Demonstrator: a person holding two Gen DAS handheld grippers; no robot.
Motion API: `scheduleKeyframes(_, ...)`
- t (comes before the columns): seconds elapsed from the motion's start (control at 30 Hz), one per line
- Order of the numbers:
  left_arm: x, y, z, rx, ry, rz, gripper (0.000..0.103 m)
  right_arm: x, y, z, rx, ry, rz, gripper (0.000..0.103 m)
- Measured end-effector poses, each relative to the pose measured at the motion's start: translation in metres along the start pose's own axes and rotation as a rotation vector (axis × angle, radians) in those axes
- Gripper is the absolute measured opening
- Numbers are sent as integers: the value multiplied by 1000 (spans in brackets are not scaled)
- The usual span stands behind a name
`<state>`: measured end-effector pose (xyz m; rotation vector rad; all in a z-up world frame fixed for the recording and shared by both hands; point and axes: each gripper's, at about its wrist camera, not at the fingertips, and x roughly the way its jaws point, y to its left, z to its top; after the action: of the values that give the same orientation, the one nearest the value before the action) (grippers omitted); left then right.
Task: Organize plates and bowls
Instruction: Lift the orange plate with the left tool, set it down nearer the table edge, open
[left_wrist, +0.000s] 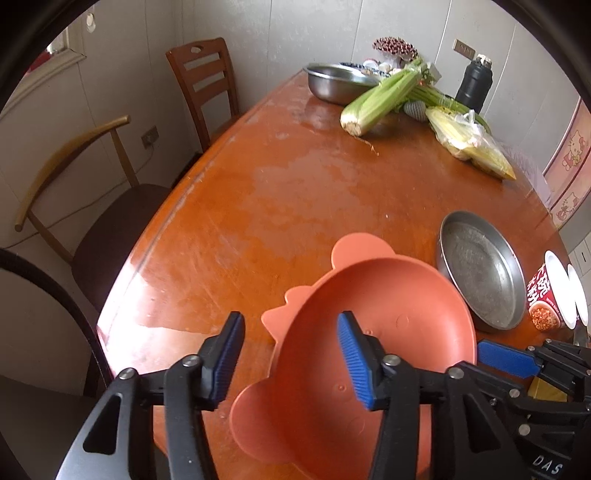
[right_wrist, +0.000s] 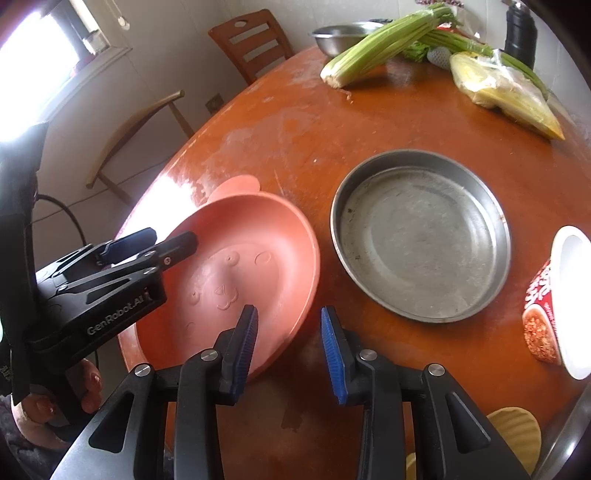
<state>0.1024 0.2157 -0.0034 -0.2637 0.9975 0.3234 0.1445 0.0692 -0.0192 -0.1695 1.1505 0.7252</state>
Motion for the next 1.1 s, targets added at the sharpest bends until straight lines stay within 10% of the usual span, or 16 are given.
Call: scheduleKeyframes(1.1, -80, -97, -18, 187, -132, -64, 62, -115, -43, -52, 58, -246, -45, 53)
